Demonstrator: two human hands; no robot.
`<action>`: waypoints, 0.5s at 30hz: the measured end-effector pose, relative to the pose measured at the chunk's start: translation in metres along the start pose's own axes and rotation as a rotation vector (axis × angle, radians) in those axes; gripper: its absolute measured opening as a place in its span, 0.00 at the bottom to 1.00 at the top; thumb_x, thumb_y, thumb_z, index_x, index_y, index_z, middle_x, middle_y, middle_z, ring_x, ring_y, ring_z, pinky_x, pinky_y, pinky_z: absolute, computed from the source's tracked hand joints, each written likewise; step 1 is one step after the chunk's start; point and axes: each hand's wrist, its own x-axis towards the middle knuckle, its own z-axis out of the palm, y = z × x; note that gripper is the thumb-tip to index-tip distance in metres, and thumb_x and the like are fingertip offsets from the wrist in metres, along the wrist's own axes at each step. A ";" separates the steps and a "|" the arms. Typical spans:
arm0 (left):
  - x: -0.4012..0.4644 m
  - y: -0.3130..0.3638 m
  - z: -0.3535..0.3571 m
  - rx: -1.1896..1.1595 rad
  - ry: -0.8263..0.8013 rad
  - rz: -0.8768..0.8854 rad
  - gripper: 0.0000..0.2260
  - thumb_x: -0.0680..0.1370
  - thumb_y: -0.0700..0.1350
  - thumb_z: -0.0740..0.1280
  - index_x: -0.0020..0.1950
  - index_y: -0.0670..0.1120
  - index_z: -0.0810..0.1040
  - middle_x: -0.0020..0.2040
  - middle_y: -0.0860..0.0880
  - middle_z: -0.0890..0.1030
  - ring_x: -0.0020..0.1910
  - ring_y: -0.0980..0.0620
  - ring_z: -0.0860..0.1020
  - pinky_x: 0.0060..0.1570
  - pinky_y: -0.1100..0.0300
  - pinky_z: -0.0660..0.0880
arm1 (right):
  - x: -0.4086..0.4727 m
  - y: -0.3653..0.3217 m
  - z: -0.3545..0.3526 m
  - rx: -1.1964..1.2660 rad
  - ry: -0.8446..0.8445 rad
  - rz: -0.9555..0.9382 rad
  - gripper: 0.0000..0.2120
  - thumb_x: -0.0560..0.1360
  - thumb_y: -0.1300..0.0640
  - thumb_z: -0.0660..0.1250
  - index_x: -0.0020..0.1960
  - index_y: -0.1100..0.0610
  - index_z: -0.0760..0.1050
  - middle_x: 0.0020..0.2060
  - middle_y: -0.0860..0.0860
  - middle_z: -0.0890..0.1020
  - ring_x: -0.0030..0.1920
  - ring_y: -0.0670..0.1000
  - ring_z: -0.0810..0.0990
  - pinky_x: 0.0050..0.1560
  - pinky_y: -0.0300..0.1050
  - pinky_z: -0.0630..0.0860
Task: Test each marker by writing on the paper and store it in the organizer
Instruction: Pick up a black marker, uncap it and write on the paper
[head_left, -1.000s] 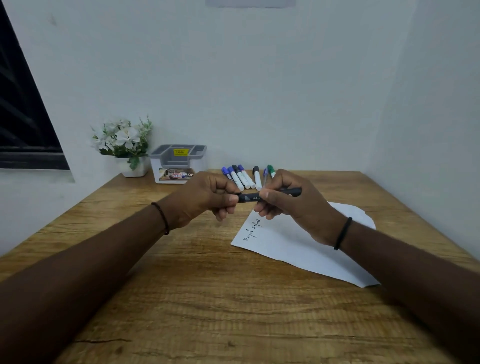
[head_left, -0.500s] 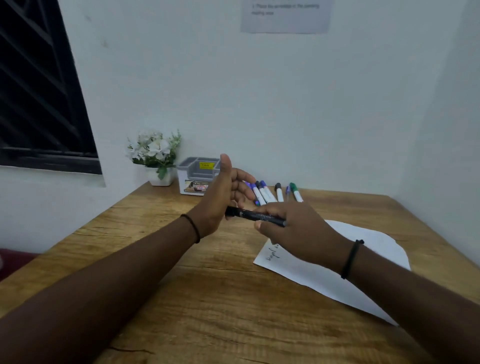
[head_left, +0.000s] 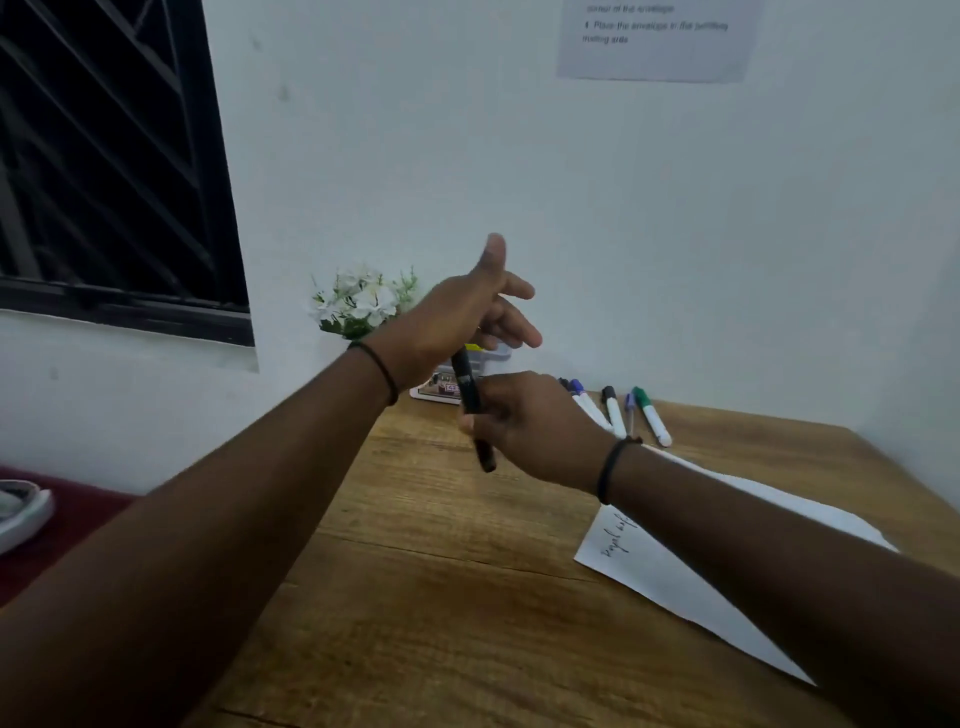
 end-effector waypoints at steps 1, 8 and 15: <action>0.004 0.002 0.001 0.003 -0.004 -0.004 0.33 0.79 0.64 0.39 0.64 0.44 0.73 0.48 0.44 0.85 0.52 0.45 0.82 0.52 0.52 0.76 | 0.003 0.000 0.008 0.058 0.007 0.027 0.11 0.78 0.51 0.69 0.45 0.59 0.80 0.39 0.53 0.84 0.41 0.52 0.82 0.46 0.51 0.79; 0.027 -0.029 -0.042 -0.341 0.450 0.019 0.31 0.80 0.64 0.48 0.60 0.40 0.76 0.50 0.41 0.84 0.46 0.44 0.82 0.44 0.54 0.77 | 0.069 0.015 0.007 0.339 0.128 0.171 0.10 0.73 0.56 0.75 0.49 0.54 0.74 0.44 0.54 0.85 0.43 0.54 0.85 0.41 0.49 0.81; 0.018 -0.107 -0.060 -0.361 0.667 -0.060 0.23 0.82 0.57 0.56 0.48 0.37 0.78 0.36 0.41 0.80 0.31 0.50 0.75 0.28 0.62 0.70 | 0.148 0.024 0.002 0.189 0.298 0.183 0.12 0.69 0.55 0.79 0.44 0.59 0.79 0.40 0.52 0.86 0.39 0.49 0.84 0.45 0.50 0.83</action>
